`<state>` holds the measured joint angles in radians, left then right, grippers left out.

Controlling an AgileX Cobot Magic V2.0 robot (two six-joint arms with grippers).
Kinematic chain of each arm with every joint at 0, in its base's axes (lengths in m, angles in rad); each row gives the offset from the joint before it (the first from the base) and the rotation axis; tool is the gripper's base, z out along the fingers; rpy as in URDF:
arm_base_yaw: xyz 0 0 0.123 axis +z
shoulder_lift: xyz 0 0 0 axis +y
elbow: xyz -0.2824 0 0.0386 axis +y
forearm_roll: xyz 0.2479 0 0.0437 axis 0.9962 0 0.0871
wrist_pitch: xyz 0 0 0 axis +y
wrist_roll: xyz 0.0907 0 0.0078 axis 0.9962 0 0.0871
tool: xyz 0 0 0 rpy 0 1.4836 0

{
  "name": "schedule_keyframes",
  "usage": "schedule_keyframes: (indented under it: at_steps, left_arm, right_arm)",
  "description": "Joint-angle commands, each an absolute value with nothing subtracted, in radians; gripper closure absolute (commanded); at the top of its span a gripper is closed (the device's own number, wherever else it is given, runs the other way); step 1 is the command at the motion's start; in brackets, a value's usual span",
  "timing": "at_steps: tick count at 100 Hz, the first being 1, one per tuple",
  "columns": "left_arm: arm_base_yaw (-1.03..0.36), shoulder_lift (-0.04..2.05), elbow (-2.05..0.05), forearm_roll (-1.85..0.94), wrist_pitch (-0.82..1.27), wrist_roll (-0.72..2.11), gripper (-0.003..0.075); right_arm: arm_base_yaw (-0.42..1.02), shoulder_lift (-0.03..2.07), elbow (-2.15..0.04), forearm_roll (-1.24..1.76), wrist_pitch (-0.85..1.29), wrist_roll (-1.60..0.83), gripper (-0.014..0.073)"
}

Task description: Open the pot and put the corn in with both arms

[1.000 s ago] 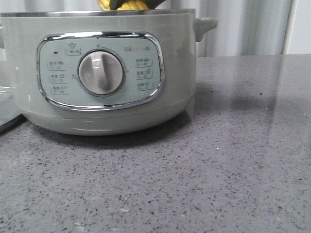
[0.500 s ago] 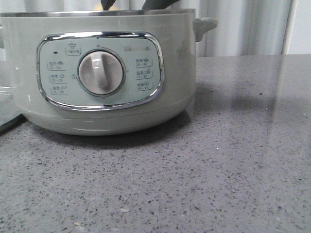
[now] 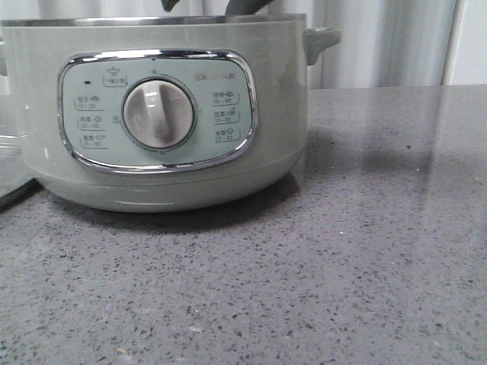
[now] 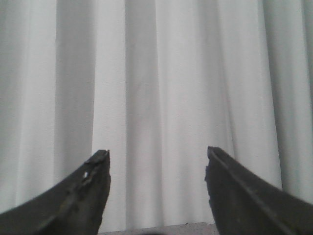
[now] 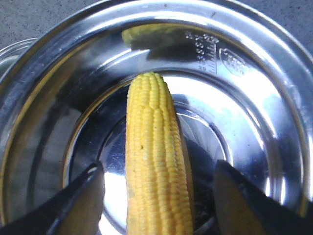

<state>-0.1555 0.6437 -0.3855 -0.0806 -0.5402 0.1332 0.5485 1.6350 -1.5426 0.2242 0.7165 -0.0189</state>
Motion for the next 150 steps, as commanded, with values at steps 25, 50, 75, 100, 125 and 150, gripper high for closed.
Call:
schedule_keyframes:
  at_steps: [25,50,75,100,125,150]
  left_arm:
    - [-0.165,0.625,-0.422,0.066,-0.595,-0.027,0.0405]
    - [-0.165,0.522,-0.422,0.147,-0.449,-0.057,0.0615]
    - [-0.165,0.38,-0.422,0.147,-0.194,-0.099,0.0741]
    - [-0.165,0.253,-0.413,0.141,0.027,-0.099,0.0741]
    - [-0.165,0.132,-0.344,0.09,0.076,-0.099,0.0741]
    - [-0.165,0.058,-0.249,0.053,0.076,-0.099,0.0741]
  right_arm:
    - [0.547,1.453,-1.581,0.116,0.771,-0.031,0.0287]
    - [0.547,1.389,-1.579,0.02,0.906,-0.031,0.0559]
    - [0.547,1.351,-1.514,-0.035,0.975,-0.031,0.0643]
    - [0.547,1.226,-1.328,-0.035,0.923,-0.027,0.0643]
    - [0.547,1.03,-1.095,-0.035,0.792,-0.006,0.0643]
    - [0.547,0.787,-0.809,-0.036,0.548,0.006,0.0643]
